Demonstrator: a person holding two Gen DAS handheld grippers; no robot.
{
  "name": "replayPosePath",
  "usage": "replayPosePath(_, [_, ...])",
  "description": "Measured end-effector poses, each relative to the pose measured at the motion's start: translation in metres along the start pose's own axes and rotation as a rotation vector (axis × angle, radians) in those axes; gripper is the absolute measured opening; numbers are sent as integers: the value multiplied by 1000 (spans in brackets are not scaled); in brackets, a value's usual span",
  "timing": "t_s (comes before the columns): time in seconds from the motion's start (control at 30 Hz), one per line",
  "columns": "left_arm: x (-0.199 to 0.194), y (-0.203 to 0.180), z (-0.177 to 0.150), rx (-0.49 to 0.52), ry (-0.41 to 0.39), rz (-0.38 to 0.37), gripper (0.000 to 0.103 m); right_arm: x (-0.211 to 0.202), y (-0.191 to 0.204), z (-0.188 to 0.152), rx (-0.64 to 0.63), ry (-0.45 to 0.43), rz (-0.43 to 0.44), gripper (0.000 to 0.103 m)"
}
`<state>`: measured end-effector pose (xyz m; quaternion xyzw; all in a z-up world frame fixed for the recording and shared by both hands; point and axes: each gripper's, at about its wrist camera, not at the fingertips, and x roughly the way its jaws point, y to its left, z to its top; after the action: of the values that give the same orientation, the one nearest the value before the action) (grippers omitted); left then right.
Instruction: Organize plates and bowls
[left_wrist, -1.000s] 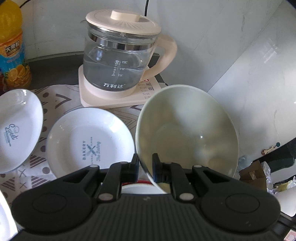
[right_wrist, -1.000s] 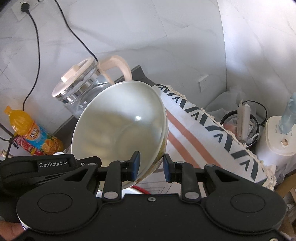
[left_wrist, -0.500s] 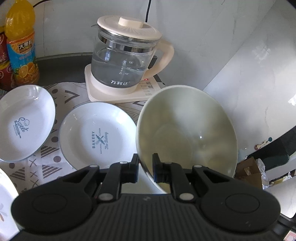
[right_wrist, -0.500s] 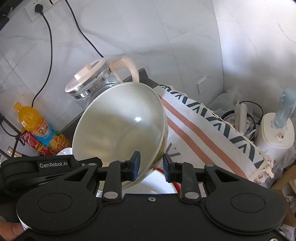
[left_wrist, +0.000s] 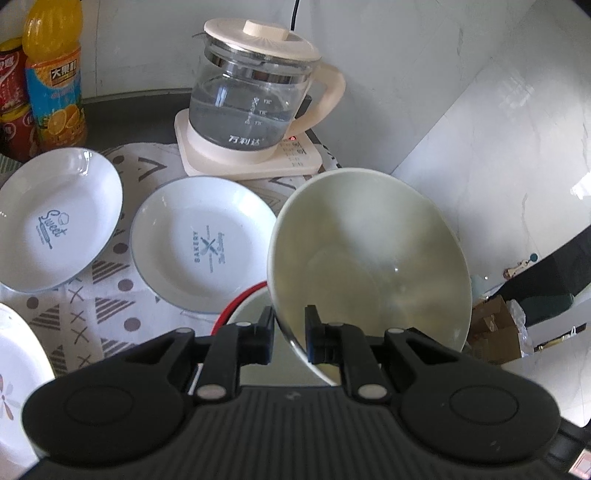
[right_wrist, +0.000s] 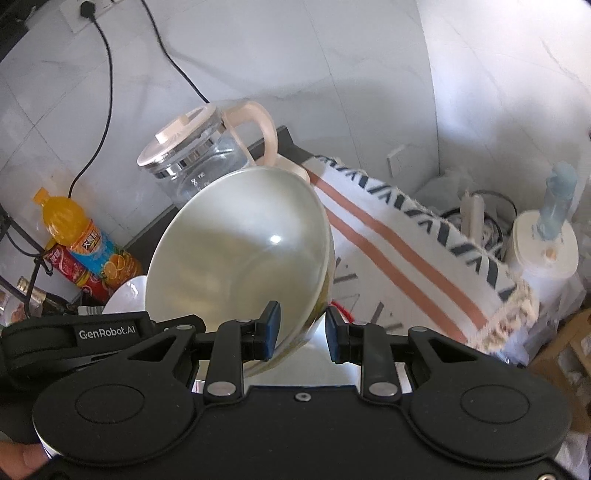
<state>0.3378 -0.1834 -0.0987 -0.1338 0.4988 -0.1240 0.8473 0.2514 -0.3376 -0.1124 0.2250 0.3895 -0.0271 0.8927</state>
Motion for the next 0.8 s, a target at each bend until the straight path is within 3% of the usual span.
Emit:
replayPosePath(0.27, [-3, 8, -22, 17, 37, -11, 14, -9, -5, -26, 6, 10, -13, 26])
replayPosePath(0.8, [6, 19, -48, 26, 113, 57, 17, 7, -13, -49, 11, 83, -39, 29])
